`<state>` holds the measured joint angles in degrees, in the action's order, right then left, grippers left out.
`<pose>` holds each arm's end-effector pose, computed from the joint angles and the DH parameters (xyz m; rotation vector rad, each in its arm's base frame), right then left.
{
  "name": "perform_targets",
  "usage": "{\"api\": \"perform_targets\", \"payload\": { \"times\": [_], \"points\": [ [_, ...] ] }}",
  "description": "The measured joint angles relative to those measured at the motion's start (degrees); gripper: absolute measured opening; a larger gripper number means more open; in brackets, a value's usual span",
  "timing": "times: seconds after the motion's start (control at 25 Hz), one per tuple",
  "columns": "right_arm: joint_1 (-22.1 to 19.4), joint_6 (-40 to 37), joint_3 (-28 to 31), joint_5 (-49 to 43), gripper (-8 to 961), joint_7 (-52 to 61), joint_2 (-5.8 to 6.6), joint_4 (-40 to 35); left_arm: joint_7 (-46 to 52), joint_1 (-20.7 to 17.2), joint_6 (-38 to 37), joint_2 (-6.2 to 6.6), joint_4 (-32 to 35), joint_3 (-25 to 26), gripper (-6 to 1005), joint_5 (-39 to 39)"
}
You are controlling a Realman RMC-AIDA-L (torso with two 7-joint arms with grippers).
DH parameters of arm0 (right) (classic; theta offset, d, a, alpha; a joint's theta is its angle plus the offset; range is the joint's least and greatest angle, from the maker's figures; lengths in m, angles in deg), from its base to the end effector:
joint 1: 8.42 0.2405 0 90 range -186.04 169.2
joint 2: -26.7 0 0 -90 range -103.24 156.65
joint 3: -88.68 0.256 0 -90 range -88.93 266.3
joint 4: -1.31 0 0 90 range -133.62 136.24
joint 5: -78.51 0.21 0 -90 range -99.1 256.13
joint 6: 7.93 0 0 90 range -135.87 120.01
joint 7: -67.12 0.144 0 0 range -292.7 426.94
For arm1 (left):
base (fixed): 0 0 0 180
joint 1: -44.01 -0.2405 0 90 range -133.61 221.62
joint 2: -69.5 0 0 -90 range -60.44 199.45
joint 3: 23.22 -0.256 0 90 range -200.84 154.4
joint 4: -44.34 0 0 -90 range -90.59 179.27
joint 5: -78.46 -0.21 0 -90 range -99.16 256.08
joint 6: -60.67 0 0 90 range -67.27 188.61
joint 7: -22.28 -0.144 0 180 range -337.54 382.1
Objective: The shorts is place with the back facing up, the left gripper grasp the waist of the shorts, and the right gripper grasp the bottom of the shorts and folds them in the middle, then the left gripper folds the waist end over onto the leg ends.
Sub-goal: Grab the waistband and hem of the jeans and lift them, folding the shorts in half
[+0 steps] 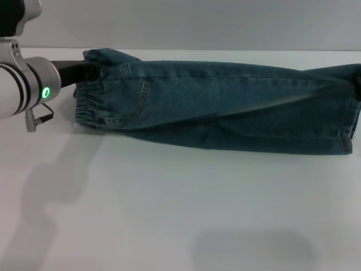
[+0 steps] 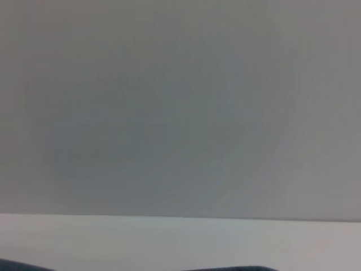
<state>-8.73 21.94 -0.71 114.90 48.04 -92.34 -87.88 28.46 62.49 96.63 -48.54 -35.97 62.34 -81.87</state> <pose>0.2613 0.3330 0.0518 -1.7963 0.9934 0.3102 -0.2059 0.3908 0.0113 -1.8747 -1.0642 -0.2634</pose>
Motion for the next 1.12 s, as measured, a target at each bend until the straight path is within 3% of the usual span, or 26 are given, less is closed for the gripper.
{"api": "perform_targets", "payload": {
  "times": [0.2,0.44,0.56,0.84,1.04,1.12],
  "points": [
    [2.5,-3.4,0.0,-0.1,42,-1.5,0.40,6.4,-1.1,3.8,-5.3,0.12,8.5,0.1,213,0.5],
    [2.8,-10.0,-1.2,3.1,198,-6.4,0.21,10.6,-3.1,4.9,-11.1,-0.05,12.7,-0.4,229,0.6],
    [2.7,-10.7,-1.3,3.5,262,-7.4,0.17,10.6,-3.1,4.9,-12.2,-0.05,12.7,-0.6,438,0.6],
    [2.1,-15.0,-5.3,3.7,410,-7.8,0.06,10.8,-4.1,4.5,-13.4,0.10,11.8,-0.5,588,0.1],
    [1.9,-16.0,-7.7,3.7,621,-7.8,0.04,10.7,-4.8,4.3,-12.6,0.08,11.2,-0.6,710,0.0],
    [1.9,-16.2,-8.4,3.7,621,-7.8,0.04,10.8,-5.0,3.9,-11.6,0.10,10.4,-0.6,785,-0.1]
  ]
}}
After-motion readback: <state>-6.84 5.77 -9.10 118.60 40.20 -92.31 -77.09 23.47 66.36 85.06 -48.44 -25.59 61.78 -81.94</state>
